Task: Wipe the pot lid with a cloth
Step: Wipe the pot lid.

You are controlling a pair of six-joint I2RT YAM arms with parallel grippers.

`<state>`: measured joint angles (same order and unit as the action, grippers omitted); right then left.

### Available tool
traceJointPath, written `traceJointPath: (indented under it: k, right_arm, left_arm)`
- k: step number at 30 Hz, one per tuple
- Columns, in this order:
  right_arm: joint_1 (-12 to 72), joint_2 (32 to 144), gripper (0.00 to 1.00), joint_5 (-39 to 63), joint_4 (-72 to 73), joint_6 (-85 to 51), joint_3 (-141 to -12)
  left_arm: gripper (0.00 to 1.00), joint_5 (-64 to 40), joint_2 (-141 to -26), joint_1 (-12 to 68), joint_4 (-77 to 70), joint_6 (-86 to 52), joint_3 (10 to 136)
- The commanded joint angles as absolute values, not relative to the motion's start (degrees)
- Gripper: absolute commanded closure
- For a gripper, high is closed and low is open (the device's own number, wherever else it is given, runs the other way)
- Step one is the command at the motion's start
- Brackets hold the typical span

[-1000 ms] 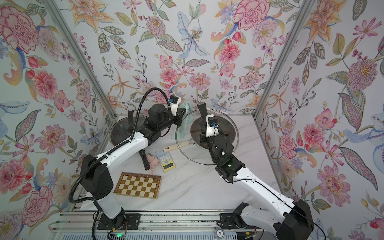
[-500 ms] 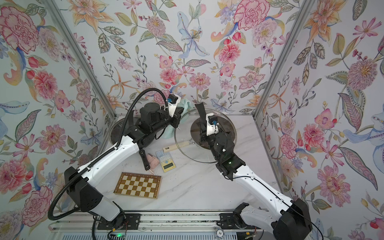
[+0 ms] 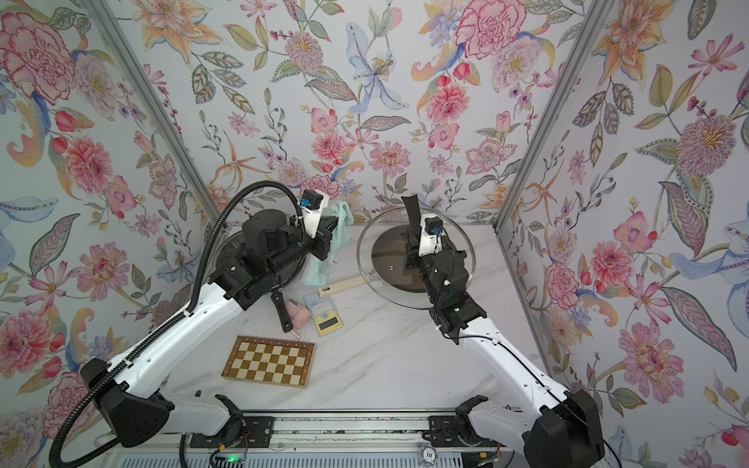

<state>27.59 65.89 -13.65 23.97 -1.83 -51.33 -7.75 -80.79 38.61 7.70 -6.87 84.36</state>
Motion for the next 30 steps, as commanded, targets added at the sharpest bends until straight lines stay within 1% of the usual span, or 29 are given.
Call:
traceJointPath:
  k: [1, 3, 7, 12, 18, 20, 23, 26, 30]
  right_arm:
    - [27.8, 66.2, 1.00, -10.2, 35.1, -3.3, -55.6]
    - [28.2, 67.4, 1.00, -8.8, 34.1, -2.3, -56.7]
    - [28.2, 69.1, 1.00, -4.5, 35.1, -2.3, -58.3]
    - [29.9, 68.7, 1.00, -0.3, 35.1, -1.8, -58.5]
    - [31.9, 63.4, 1.00, 0.2, 33.1, -1.0, -55.0]
    - [31.9, 62.0, 1.00, -0.7, 32.1, 0.0, -54.2]
    - [31.8, 60.7, 1.00, -2.8, 32.0, 0.4, -53.4]
    - [31.6, 61.0, 1.00, -5.8, 31.1, 0.6, -54.0]
    - [30.5, 65.1, 1.00, -10.4, 35.3, -0.3, -54.8]
  left_arm:
    - [1.00, -17.0, -86.4, 40.8, 8.3, -8.1, 90.0]
    - [1.00, -21.7, -91.0, 41.7, 9.4, -8.7, 94.0]
    - [1.00, -24.5, -96.2, 43.0, 9.3, -9.5, 97.3]
    - [1.00, -19.1, -101.4, 42.6, 10.1, -9.1, 102.5]
    - [1.00, -9.4, -112.4, 41.5, 21.9, -5.5, 119.1]
    - [1.00, -7.3, -114.8, 40.7, 24.1, -5.9, 122.4]
    - [1.00, -6.3, -116.3, 39.7, 25.4, -6.7, 123.7]
    - [1.00, -8.9, -115.9, 39.9, 25.8, -5.8, 122.7]
    - [1.00, -10.1, -112.7, 40.5, 25.8, -5.5, 116.3]
